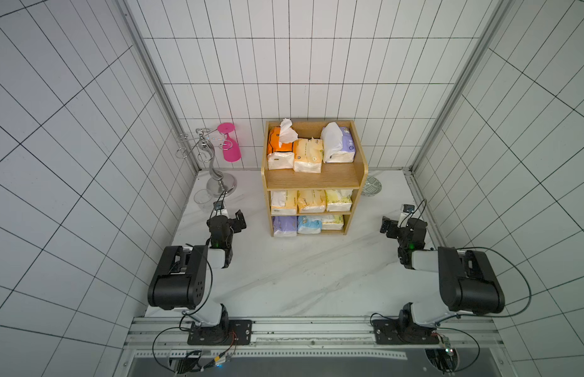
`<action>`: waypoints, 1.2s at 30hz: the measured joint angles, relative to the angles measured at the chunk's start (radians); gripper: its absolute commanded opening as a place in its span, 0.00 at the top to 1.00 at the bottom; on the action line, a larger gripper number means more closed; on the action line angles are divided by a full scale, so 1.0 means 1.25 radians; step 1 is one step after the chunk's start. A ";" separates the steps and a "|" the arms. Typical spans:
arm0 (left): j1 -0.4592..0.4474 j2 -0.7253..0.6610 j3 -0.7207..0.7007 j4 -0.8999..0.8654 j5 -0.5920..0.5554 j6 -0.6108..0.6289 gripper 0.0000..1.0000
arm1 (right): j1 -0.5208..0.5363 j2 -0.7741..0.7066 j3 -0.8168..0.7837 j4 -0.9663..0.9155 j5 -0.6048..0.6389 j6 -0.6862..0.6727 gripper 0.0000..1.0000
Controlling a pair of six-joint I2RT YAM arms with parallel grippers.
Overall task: Remove the tissue boxes from the shelf
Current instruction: Pick up a box of tissues from the shelf.
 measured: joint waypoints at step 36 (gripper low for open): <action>-0.036 -0.487 0.105 -0.385 -0.075 -0.200 0.02 | 0.035 -0.328 0.122 -0.452 0.093 0.133 0.01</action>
